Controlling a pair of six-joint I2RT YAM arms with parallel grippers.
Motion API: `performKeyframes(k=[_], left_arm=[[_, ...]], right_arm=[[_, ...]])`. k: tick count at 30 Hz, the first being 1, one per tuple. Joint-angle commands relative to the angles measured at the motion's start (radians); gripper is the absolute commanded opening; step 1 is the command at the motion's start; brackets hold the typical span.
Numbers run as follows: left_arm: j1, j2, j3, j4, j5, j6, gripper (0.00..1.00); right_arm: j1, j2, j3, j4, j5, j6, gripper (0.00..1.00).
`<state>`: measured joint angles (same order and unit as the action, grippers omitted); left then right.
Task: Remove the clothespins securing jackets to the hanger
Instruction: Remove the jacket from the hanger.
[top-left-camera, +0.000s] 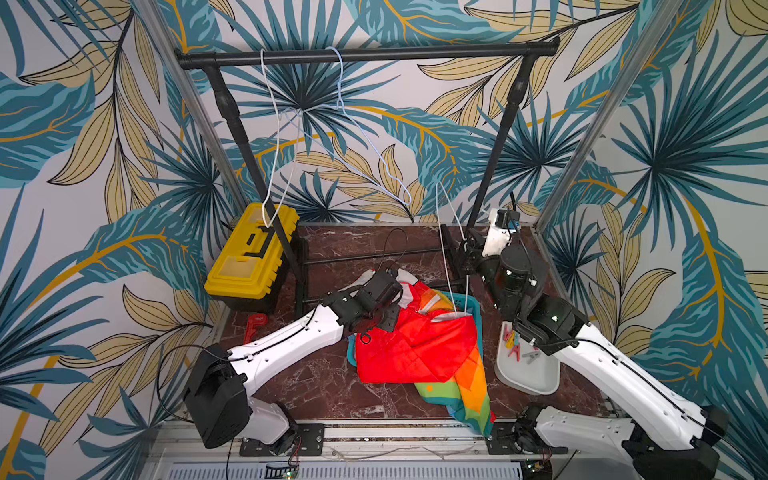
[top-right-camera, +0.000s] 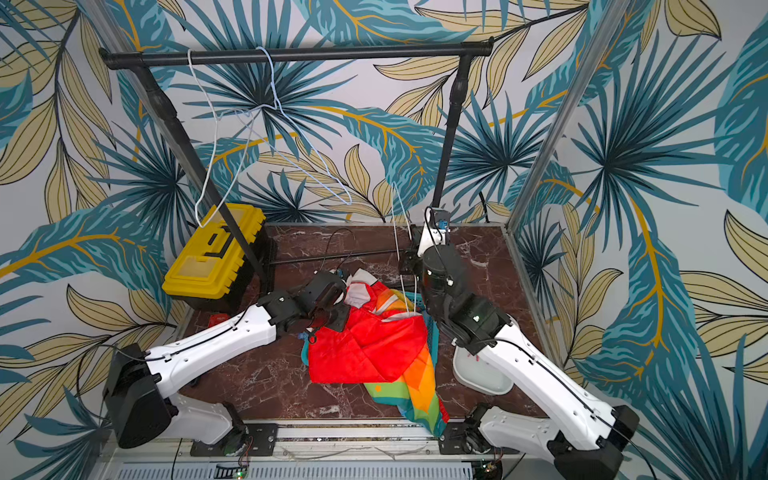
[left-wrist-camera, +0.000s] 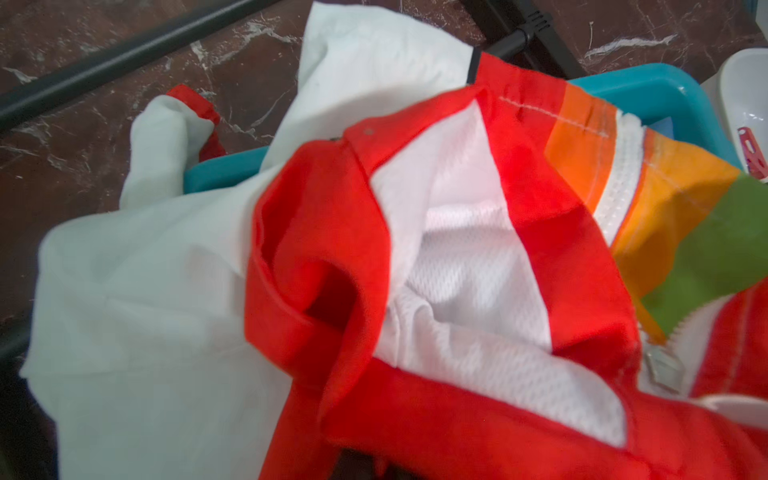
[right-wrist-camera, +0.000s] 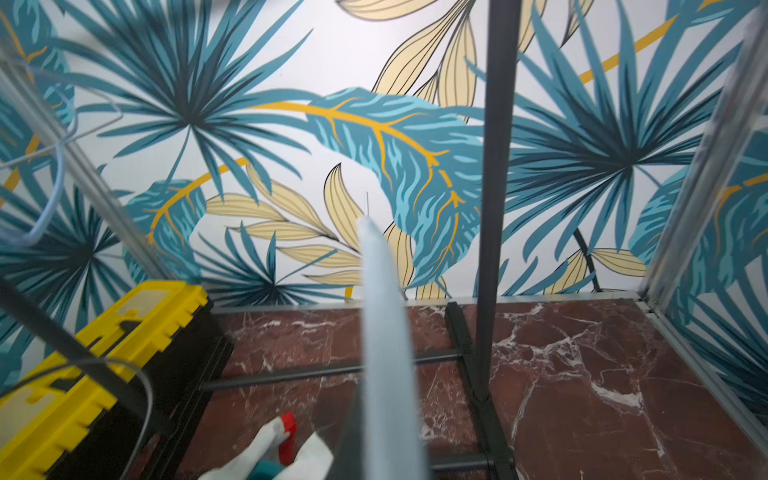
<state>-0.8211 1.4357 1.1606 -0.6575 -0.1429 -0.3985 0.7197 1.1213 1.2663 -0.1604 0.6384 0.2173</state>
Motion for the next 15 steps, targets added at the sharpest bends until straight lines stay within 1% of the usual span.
performKeyframes(k=[1,2,3,5,8,11,13,15], left_arm=[[-0.033,-0.051,0.037,0.038,-0.048,0.074,0.62],[-0.050,-0.071,0.048,0.042,-0.091,0.104,0.73],[-0.057,-0.092,0.052,0.056,-0.108,0.128,0.80],[-0.059,-0.132,0.055,0.098,-0.104,0.155,0.86],[-0.072,-0.205,0.022,0.214,-0.081,0.196,0.93],[-0.110,-0.262,-0.029,0.352,-0.023,0.256,0.99],[-0.153,-0.270,-0.051,0.441,-0.016,0.301,1.00],[-0.216,-0.258,-0.059,0.508,-0.062,0.375,0.98]], right_arm=[[-0.034,0.033,0.066,0.079,0.059,0.038,0.00],[-0.048,0.050,0.096,0.066,0.055,0.049,0.00],[-0.056,0.070,0.126,0.047,0.058,0.058,0.00],[-0.070,0.106,0.191,0.001,0.059,0.075,0.00],[-0.095,0.162,0.296,-0.111,0.046,0.110,0.00],[-0.125,0.188,0.352,-0.178,0.015,0.158,0.00],[-0.128,0.197,0.369,-0.200,0.019,0.170,0.00],[-0.132,0.210,0.394,-0.238,0.023,0.187,0.00]])
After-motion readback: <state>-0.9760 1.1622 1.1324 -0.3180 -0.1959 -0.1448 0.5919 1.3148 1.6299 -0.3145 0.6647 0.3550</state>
